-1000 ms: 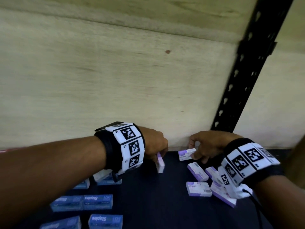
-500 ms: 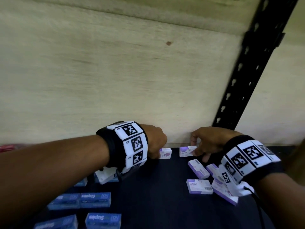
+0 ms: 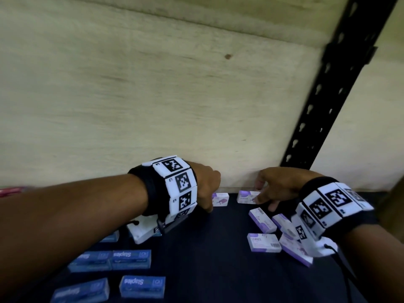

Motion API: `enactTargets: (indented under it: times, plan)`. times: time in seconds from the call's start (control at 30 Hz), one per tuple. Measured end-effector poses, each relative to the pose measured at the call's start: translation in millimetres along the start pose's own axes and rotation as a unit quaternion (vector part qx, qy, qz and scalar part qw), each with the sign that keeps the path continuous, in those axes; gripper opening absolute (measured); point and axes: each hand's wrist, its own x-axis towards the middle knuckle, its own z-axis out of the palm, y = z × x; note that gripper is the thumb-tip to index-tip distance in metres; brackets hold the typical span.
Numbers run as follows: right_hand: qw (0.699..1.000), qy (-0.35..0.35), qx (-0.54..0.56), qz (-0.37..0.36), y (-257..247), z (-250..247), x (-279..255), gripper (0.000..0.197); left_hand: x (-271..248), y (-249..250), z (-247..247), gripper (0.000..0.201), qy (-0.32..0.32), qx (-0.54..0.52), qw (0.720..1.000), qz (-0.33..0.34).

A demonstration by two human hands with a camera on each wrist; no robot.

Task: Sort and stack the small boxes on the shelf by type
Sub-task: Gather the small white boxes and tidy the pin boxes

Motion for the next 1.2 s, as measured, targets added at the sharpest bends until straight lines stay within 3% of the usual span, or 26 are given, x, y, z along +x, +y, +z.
enactTargets:
  times: [0.1, 0.17, 0.33, 0.5, 0.7, 0.9, 1.2]
  plan:
    - [1.0, 0.002, 0.005, 0.009, 1.5, -1.9, -8.0, 0.038, -11.9, 5.0, -3.0, 0.059, -0.032, 0.003, 0.999, -0.031]
    - [0.999, 0.003, -0.032, 0.004, 4.4, -2.3, -12.4, 0.04, -19.9, 8.4, -4.5, 0.066, -0.016, 0.035, 0.998, -0.04]
    - [0.993, 0.013, -0.12, 0.001, 7.4, 3.1, -22.5, 0.045, -38.0, 23.8, -22.5, 0.045, -0.04, 0.066, 0.997, 0.009]
    - [0.991, 0.007, -0.135, -0.005, 2.9, 15.1, -21.3, 0.049, -34.1, 51.3, -14.1, 0.049, -0.064, 0.013, 0.995, 0.075]
    - [0.989, 0.028, -0.145, -0.016, 3.3, 17.6, -24.8, 0.043, -27.1, 72.8, -10.0, 0.054, -0.074, -0.003, 0.993, 0.097]
    - [0.991, 0.031, -0.13, -0.028, 4.3, 17.6, -24.1, 0.049, -29.9, 76.1, -12.7, 0.041, -0.074, 0.024, 0.99, 0.116]
    - [0.991, 0.017, -0.118, -0.054, 3.8, 18.2, -26.2, 0.04, -44.8, 51.7, -21.5, 0.036, -0.143, 0.036, 0.982, 0.12]
